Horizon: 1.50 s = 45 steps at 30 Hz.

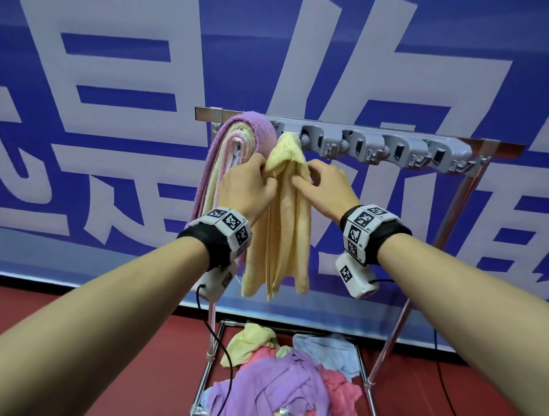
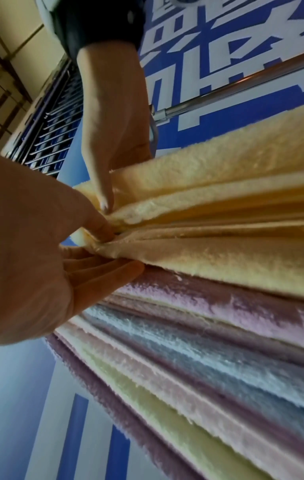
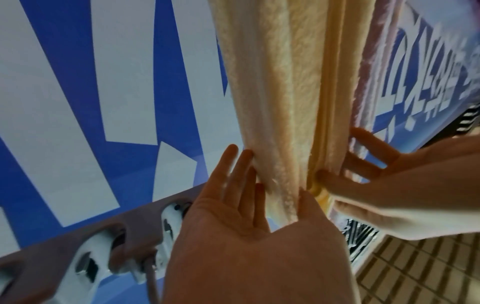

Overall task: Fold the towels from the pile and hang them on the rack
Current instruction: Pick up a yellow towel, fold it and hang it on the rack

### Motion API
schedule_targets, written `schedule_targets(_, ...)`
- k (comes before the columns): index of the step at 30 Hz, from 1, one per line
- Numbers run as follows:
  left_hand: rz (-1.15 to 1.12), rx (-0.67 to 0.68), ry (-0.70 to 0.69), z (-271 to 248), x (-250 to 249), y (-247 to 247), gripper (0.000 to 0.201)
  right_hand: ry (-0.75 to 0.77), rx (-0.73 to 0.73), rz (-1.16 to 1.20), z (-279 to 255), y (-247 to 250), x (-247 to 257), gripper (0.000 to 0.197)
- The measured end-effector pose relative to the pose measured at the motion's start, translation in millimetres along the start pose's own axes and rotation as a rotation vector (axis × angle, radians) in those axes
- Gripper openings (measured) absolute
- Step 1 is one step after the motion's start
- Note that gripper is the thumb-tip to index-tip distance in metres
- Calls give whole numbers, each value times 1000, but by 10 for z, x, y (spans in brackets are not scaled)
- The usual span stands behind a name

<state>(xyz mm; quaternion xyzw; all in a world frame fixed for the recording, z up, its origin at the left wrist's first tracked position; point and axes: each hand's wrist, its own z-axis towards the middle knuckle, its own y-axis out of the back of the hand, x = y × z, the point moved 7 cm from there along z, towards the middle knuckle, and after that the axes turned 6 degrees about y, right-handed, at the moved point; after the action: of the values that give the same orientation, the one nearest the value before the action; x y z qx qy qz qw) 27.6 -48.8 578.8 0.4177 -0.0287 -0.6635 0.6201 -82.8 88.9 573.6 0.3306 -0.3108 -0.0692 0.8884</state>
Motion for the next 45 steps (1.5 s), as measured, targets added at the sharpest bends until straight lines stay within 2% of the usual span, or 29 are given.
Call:
schedule_targets(2, 10, -9, 6, 30, -49, 12, 14, 7, 7, -27, -5, -40, 75, 34)
schedule_targets(4, 66, -12, -9, 66, -111, 7, 16, 13, -23, -118, 27, -49, 136, 30)
schedule_targets(10, 211, -13, -250, 109, -430, 30, 39, -22, -70, -237, 124, 30, 252, 26)
schedule_targets(12, 270, -10, -307, 127, -505, 45, 37, -42, -73, -181, 141, 53, 256, 20)
schedule_targets(16, 162, 5, -224, 224, -475, 135, 26, -156, -107, 66, 188, 140, 150, 21)
schedule_targets(19, 129, -10, -203, 234, -402, 149, 25, -191, -60, 119, 238, 123, 104, 17)
schedule_targets(22, 188, 11, -249, 147, -398, 39, 27, -194, -56, 135, 272, 136, 118, 22)
schedule_targets(24, 260, 53, -259, 102, -400, -59, 41, -179, -45, 120, 285, 151, 160, 30)
schedule_targets(26, 338, 74, -240, 134, -397, -117, 52, -179, -31, 119, 304, 157, 191, 30)
schedule_targets(29, 412, 34, -218, 207, -440, -108, 44, -201, -19, 118, 313, 162, 202, 28)
schedule_targets(33, 386, 12, -240, 215, -473, -63, 35, -222, -12, 89, 281, 225, 197, 31)
schedule_targets(37, 297, 11, -262, 248, -433, 16, 27, -197, 7, -13, 254, 244, 214, 15)
schedule_targets(38, 268, 9, -248, 268, -421, 33, 25, -176, 7, -67, 224, 236, 248, 17)
schedule_targets(41, 189, -3, -203, 313, -430, 85, 23, -44, 5, -266, 132, 157, 441, 46)
schedule_targets(42, 177, 0, -195, 319, -454, 99, 23, 3, 5, -337, 119, 127, 520, 51)
schedule_targets(45, 217, 41, -162, 346, -519, 120, 22, 19, 8, -398, 176, 84, 643, 46)
